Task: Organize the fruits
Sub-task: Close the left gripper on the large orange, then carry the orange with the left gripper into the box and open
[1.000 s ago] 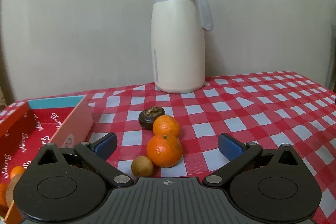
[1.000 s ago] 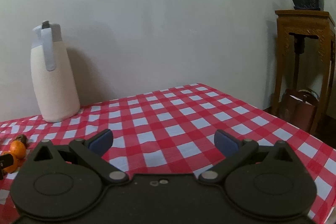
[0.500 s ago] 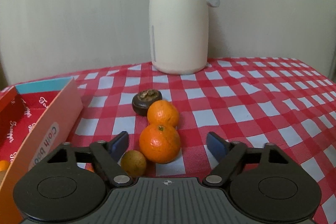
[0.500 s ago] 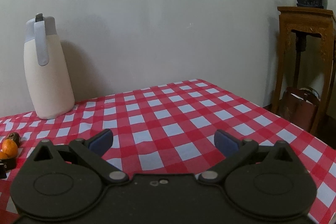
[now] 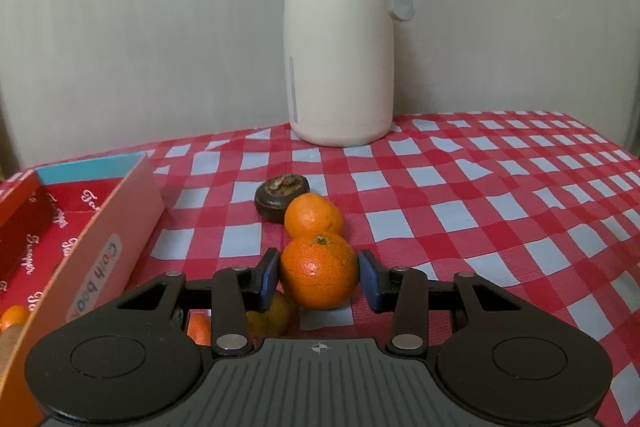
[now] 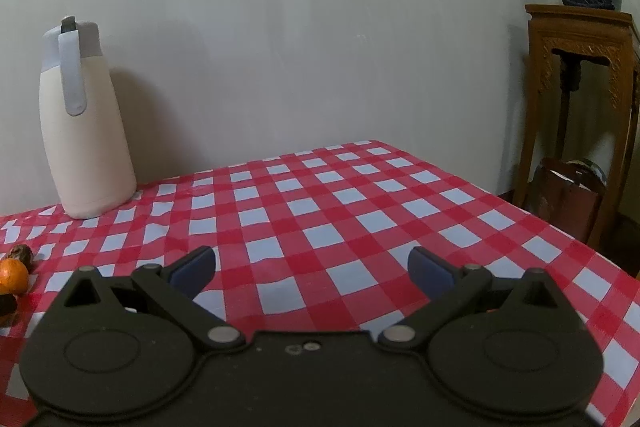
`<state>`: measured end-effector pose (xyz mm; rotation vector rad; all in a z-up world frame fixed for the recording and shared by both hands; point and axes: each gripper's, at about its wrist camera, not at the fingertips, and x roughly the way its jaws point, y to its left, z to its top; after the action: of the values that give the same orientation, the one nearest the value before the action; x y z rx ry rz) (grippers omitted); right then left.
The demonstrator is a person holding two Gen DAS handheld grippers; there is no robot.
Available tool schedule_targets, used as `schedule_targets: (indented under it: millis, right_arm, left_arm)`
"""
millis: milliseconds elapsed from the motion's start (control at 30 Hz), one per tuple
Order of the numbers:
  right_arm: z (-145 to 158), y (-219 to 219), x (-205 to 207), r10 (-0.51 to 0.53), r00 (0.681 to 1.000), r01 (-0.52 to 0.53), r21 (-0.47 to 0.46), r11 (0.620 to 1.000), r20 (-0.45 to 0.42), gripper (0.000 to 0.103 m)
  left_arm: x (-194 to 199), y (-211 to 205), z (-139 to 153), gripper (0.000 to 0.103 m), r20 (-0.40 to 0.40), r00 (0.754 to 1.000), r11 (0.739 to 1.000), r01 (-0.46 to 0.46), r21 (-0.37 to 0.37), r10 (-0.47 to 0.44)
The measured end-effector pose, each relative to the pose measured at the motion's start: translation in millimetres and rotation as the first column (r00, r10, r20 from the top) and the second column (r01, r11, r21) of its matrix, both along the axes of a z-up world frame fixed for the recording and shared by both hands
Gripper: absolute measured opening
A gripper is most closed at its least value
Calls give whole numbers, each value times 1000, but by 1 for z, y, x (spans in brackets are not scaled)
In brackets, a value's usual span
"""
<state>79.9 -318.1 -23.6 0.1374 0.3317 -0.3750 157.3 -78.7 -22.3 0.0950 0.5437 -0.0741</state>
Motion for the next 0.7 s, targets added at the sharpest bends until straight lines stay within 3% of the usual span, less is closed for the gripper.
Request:
schedule_targets:
  millis: [700]
  right_arm:
    - [6,59,11,108,994,-108,31,994,8,103]
  left_arm:
    - [-52,73,46,43,127,989,997,-76,1,75]
